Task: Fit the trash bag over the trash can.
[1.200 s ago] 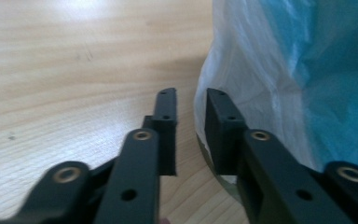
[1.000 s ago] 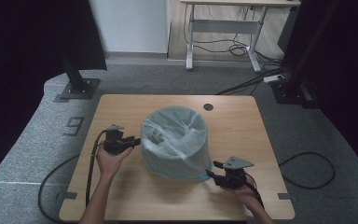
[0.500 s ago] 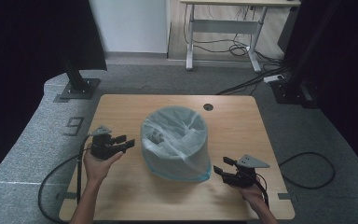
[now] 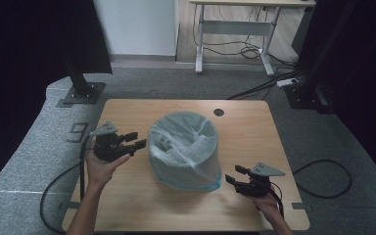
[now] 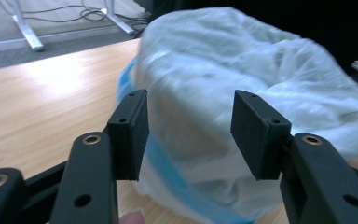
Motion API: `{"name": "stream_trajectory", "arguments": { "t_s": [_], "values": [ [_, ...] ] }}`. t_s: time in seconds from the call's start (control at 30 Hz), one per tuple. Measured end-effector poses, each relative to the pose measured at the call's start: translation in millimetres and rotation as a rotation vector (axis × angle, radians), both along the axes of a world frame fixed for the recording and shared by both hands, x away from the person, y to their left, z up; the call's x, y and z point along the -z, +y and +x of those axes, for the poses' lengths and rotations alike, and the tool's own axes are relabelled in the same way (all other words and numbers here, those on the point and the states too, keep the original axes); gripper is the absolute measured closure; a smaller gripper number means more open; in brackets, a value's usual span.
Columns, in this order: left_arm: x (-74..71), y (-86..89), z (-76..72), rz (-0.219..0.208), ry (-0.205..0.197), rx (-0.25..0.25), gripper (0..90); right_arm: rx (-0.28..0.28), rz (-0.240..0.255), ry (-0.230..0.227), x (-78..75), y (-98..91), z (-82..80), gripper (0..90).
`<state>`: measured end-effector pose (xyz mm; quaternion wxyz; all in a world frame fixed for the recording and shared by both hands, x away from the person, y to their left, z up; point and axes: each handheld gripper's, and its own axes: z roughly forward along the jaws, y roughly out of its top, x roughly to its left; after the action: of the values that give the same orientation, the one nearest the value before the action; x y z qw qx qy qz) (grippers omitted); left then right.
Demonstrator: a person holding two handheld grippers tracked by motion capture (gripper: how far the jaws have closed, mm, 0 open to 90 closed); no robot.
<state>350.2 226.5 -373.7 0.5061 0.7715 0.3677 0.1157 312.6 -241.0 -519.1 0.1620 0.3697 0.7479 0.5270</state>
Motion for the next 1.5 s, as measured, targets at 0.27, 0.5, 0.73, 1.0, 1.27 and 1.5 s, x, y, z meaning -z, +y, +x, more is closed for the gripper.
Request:
{"name": "stream_trajectory", "arguments": {
  "t_s": [0.27,0.5,0.73,1.0,1.27,1.5],
  "values": [
    [-26.1,-40.1,13.4,0.072,-0.006,0.125,45.6,0.0,-0.005,0.006,0.4,-1.1,-1.2,36.5],
    [-30.5,-63.0,33.3,0.062,0.05,0.163,43.2,0.018,-0.009,0.007,1.1,-9.2,-2.4,36.8],
    [-34.3,-86.3,49.5,0.101,0.089,0.206,41.5,0.041,-0.007,0.017,1.5,-12.6,-2.1,37.1],
    [-35.9,-122.0,75.0,0.18,0.147,0.241,41.9,0.038,-0.022,0.023,3.2,-10.0,-2.3,37.2],
    [-30.7,-144.1,96.9,0.233,0.209,0.23,43.7,0.037,-0.02,0.022,2.5,-11.5,-3.0,37.2],
    [-21.0,-161.8,108.4,0.311,0.261,0.226,44.4,0.036,-0.021,0.024,2.8,-12.3,-2.6,37.3]
  ]
}}
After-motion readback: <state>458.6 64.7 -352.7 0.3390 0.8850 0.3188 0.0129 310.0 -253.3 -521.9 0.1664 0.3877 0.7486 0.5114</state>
